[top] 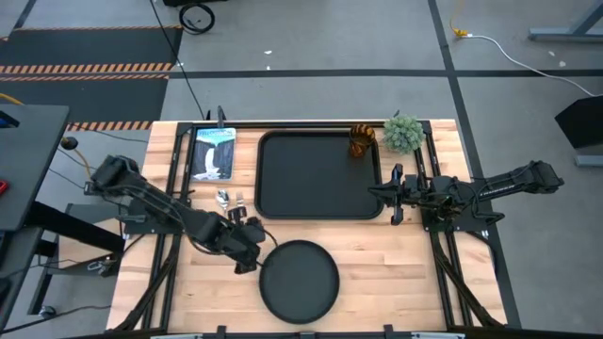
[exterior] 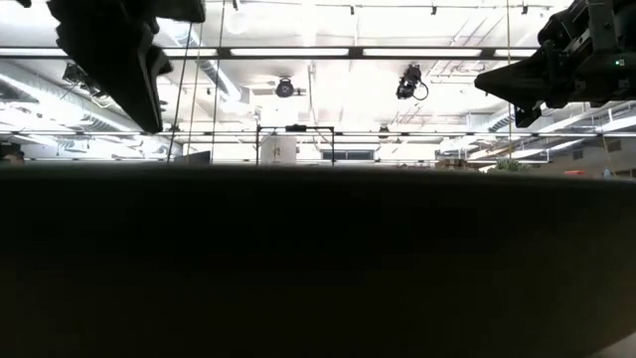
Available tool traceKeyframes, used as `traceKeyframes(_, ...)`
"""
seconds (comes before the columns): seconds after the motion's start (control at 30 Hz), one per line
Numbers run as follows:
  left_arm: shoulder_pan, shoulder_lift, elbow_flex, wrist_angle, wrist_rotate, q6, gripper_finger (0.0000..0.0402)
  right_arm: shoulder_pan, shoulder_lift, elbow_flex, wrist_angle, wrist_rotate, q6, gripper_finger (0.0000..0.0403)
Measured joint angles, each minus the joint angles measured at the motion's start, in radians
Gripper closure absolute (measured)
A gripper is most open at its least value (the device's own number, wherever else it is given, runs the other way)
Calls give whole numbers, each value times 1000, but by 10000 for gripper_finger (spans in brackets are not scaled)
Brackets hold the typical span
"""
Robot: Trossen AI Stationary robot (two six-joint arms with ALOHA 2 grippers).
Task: Pick and place plate/cup/fork/spoon on tray
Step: Put the black plate on the black serving tray
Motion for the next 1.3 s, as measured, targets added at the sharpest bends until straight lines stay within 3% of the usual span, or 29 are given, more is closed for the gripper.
traceKeyframes(0.2, 27, 17, -74, 199, 75, -196, 346, 0, 0, 0, 0, 0, 0, 369)
traceKeyframes(0.5, 51, 104, -64, 280, 188, -290, 235, 0, 0, 0, 0, 0, 0, 369)
traceKeyframes(0.6, 66, 122, -64, 286, 218, -299, 215, 0, 0, 0, 0, 0, 0, 369)
traceKeyframes(1.3, 77, 220, -64, 320, 217, -294, 213, 0, 0, 0, 0, 0, 0, 369)
